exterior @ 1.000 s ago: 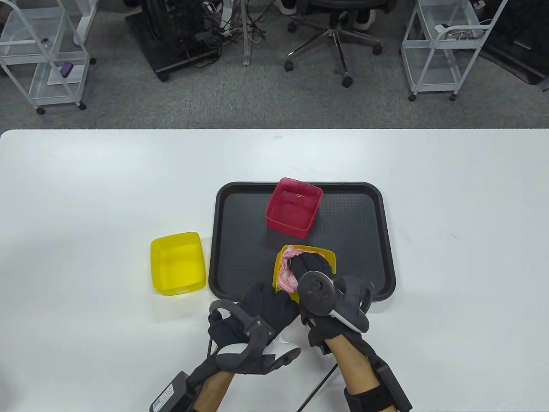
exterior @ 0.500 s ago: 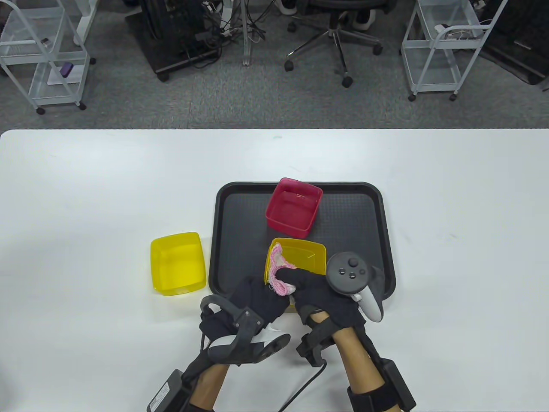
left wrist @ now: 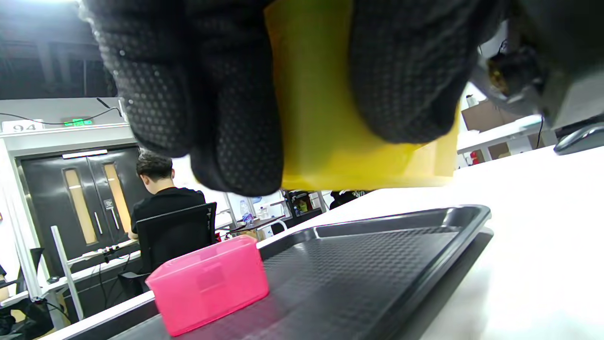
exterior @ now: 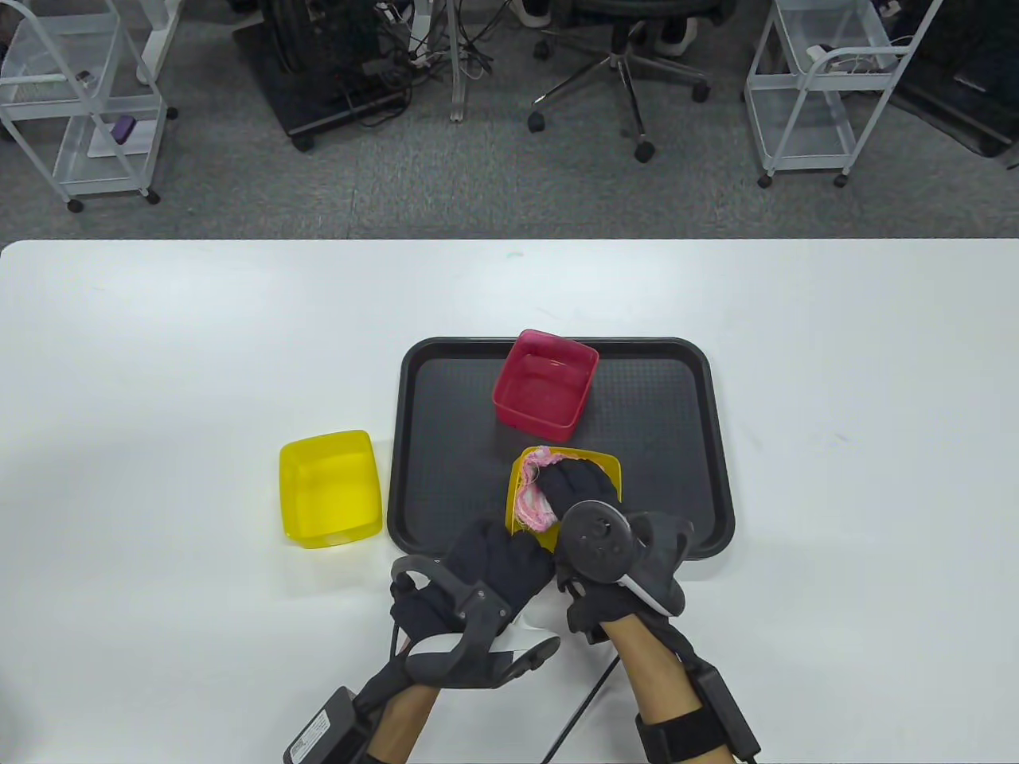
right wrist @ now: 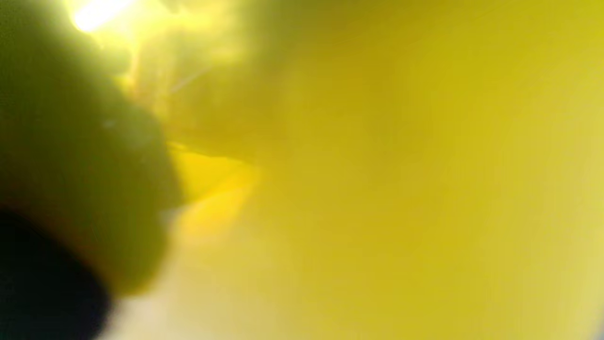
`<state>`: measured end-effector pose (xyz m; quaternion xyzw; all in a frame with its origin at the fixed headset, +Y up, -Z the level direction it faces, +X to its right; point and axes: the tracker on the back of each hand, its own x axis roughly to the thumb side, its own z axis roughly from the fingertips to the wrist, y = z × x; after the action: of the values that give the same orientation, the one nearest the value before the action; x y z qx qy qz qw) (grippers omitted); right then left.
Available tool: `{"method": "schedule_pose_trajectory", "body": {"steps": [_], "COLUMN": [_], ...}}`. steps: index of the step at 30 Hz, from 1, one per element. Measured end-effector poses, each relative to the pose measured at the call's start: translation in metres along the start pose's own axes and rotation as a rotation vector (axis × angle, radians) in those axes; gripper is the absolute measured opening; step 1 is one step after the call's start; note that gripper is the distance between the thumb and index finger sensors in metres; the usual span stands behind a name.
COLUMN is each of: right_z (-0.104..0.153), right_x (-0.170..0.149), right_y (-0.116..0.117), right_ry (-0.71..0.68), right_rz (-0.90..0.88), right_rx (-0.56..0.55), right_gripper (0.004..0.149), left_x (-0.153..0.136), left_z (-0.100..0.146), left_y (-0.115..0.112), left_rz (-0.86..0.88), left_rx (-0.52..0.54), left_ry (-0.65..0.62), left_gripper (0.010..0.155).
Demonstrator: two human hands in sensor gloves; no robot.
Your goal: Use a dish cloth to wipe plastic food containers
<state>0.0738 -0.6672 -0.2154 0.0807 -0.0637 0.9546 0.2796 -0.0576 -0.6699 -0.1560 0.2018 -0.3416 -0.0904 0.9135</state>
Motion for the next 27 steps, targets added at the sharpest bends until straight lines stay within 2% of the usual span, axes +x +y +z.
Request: {"method": "schedule_pose_trajectory", "body": {"steps": [4, 6, 7, 10, 13, 17, 20, 22, 27], "right_z": [-0.002, -0.002, -0.002, -0.001, 0.002, 0.005, 0.009, 0.009, 0.007], "right_x": [-0.016, -0.023, -0.026, -0.023, -0.004, 0.012, 0.017, 0.017, 0.007], "right_y": [0.003, 0.006, 0.007, 0.009, 0.01, 0.007, 0.006, 0.007, 0.013], "right_ry": [0.107, 0.166, 0.159, 0.133, 0.047, -0.111, -0.246, -0.263, -0.309], "right_rz": [-0.519, -0.684, -0.673, -0.507, -0.172, 0.109, 0.285, 0.404, 0.476], "right_rx": [0.183, 0.279, 0.307, 0.394, 0.412, 0.347, 0.248, 0.217, 0.112], "right_gripper": [0.044, 0.044, 0.044, 0.042, 0.042, 0.04, 0.039, 0.038, 0.038], "left_x": [0.003, -0.003, -0.006, -0.014, -0.018, -0.018, -0.02, -0.02, -0.016], "left_z": [0.0, 0.002, 0.003, 0.004, 0.006, 0.008, 0.006, 0.006, 0.006], "left_y": [-0.001, -0.002, -0.004, -0.01, -0.013, -0.007, -0.004, -0.003, -0.004], "left_rz": [0.002, 0.009, 0.029, 0.034, -0.017, 0.015, 0.043, 0.07, 0.072], "left_rx": [0.006, -0.002, -0.007, -0.064, -0.08, -0.077, -0.063, -0.074, -0.101], "left_ry": [-0.002, 0.004, 0.012, 0.018, 0.004, 0.012, 0.023, 0.015, -0.009], "left_gripper": [0.037, 0.036, 0.036, 0.036, 0.036, 0.035, 0.036, 0.037, 0.037]}}
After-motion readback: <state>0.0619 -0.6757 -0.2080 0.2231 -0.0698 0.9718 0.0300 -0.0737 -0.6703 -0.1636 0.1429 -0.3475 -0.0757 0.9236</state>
